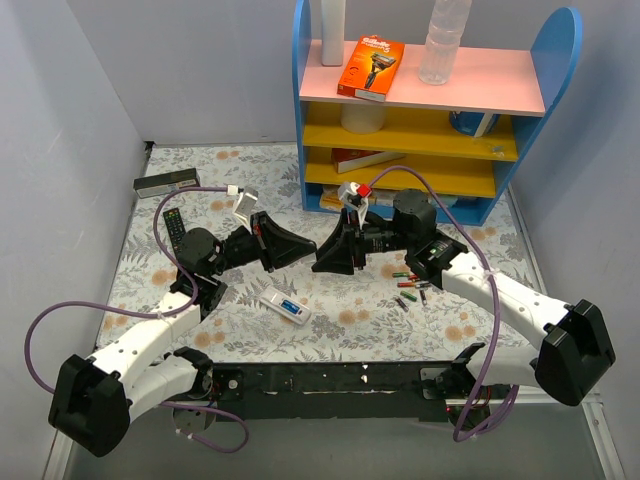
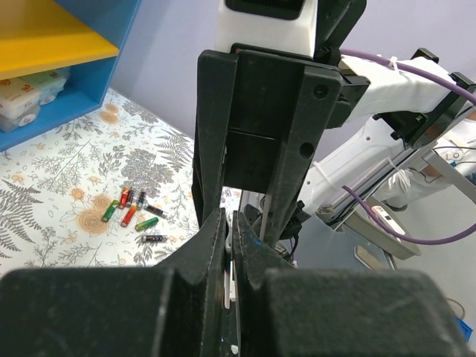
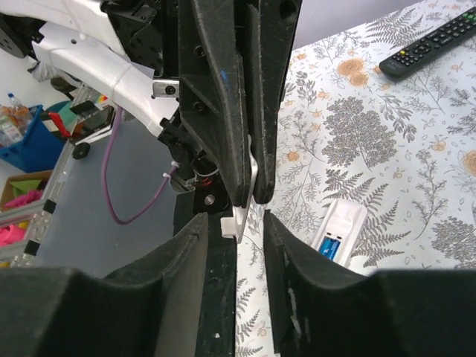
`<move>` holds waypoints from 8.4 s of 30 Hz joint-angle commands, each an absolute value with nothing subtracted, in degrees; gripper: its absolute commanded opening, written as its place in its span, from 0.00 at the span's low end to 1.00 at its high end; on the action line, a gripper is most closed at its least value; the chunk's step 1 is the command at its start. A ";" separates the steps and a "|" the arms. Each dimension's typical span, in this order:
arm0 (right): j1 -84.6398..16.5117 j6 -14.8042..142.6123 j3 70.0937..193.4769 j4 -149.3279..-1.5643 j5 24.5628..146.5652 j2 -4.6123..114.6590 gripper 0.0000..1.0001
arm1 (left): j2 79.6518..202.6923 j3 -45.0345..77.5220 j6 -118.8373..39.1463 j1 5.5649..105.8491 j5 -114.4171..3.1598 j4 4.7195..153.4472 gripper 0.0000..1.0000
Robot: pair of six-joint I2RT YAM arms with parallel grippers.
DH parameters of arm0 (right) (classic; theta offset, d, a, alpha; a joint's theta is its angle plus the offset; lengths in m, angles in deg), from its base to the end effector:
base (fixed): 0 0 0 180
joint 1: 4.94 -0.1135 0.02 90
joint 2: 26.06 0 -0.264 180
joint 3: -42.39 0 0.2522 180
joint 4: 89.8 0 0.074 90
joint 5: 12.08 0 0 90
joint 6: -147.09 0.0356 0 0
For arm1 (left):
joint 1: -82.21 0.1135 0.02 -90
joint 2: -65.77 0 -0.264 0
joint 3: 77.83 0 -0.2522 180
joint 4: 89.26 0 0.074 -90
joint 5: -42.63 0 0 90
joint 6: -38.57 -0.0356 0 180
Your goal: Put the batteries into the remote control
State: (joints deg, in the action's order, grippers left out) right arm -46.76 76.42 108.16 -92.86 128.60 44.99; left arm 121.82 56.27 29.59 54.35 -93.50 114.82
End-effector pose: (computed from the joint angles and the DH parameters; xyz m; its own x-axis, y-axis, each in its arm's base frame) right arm 0.1917 0.2085 0.3362 -0.3578 -0.0387 -0.9330 -0.9328 -0.0322 0.3590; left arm 0.1795 -0.1239 0.3118 -0.8977 -0.2998 -0.3229 0.3573 -0.0665 -0.9316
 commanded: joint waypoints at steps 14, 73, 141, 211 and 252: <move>-52.30 59.65 117.32 -74.48 101.33 43.99 0.01 | 116.13 49.66 27.13 54.52 -77.18 93.78 0.75; -85.09 -22.45 103.44 -148.02 13.50 64.12 0.33 | 122.20 42.36 52.46 53.99 -69.78 74.08 0.00; -68.48 30.63 123.04 -58.29 83.99 45.40 0.13 | 123.60 43.76 26.54 61.38 -101.96 74.44 0.26; -70.86 66.49 173.57 -10.73 79.15 104.37 0.01 | 89.67 74.53 55.89 62.08 -18.54 46.57 0.80; -71.38 67.46 173.13 -14.17 78.54 105.08 0.02 | 89.41 75.58 54.13 62.08 -21.79 48.94 0.80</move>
State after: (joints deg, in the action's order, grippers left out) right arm -71.07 66.80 171.74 -11.07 79.57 104.61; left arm 89.47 74.89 54.90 62.15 -21.87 48.66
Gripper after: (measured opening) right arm 0.348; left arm 0.797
